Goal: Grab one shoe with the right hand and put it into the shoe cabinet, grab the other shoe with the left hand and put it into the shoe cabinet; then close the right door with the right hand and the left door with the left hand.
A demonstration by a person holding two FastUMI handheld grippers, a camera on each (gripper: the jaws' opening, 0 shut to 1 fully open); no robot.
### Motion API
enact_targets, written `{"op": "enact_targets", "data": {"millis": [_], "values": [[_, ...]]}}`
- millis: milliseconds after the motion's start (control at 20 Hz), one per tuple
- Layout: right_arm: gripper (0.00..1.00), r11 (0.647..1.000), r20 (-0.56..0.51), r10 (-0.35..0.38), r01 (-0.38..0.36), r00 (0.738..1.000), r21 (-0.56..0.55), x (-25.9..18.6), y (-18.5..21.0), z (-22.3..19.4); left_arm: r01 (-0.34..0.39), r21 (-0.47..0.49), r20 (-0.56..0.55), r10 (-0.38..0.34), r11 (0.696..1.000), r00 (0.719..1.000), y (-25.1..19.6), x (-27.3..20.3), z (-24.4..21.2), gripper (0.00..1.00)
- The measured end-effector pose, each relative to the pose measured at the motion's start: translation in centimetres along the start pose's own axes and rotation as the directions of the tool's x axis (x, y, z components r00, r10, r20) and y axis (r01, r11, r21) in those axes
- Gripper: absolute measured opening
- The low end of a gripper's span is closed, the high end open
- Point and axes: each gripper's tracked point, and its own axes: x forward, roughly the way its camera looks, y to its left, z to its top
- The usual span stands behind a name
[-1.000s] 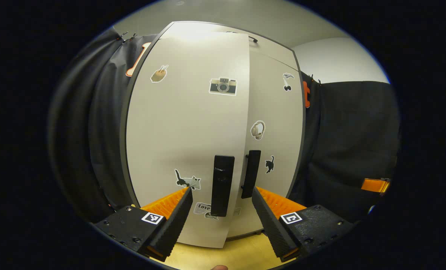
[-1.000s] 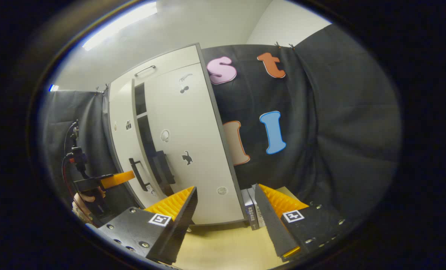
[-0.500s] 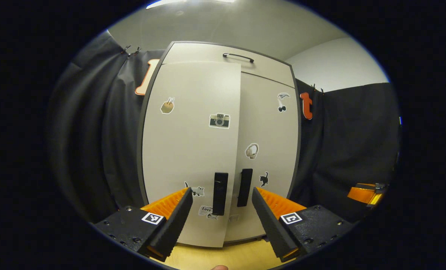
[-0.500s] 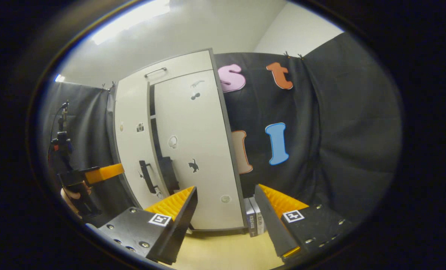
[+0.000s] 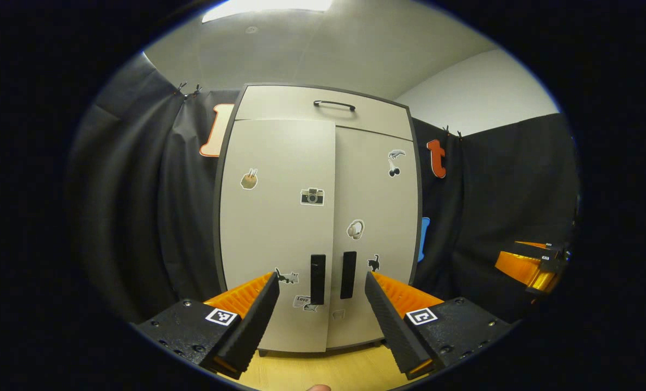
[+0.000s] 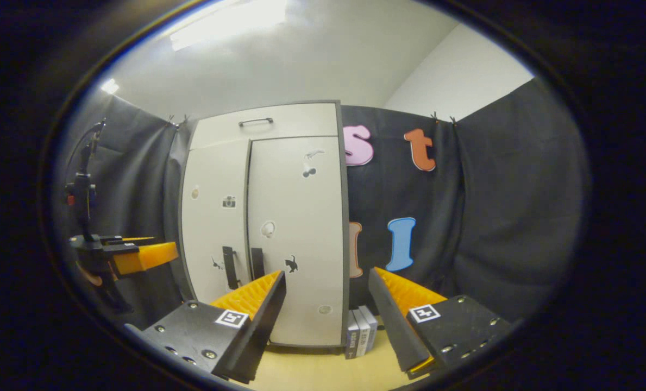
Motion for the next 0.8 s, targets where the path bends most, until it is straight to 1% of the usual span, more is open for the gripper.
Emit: {"op": "enact_targets", "data": {"millis": [100, 150, 200, 400, 800], "values": [[0.92, 1.000, 0.012, 0.024, -0.025, 1.000, 0.012, -0.1, 0.9, 0.5, -0.024, 0.019, 0.002, 0.024, 1.000, 1.000, 0.6, -0.9, 0.2, 0.97], [0.92, 0.999, 0.013, 0.030, -0.031, 0.999, 0.012, -0.1, 1.2, 0.5, -0.036, 0.035, 0.002, 0.036, 0.999, 0.999, 0.9, -1.3, 0.2, 0.95], [0.92, 0.999, 0.011, 0.034, -0.034, 0.999, 0.009, -0.2, 1.3, 0.4, -0.051, 0.046, 0.000, 0.051, 0.998, 0.999, 1.3, -1.6, 0.2, 0.97], [0.92, 0.999, 0.003, 0.047, -0.047, 0.999, -0.009, 0.0, 2.0, -0.1, -0.099, 0.066, 0.003, 0.099, 0.993, 0.995, 2.6, -2.7, 0.2, 0.97], [0.92, 0.997, -0.005, 0.078, -0.078, 0.997, -0.011, 0.7, 3.1, -0.6, -0.151, 0.076, -0.006, 0.152, 0.986, 0.988, 4.5, -3.4, -0.2, 0.97]]}}
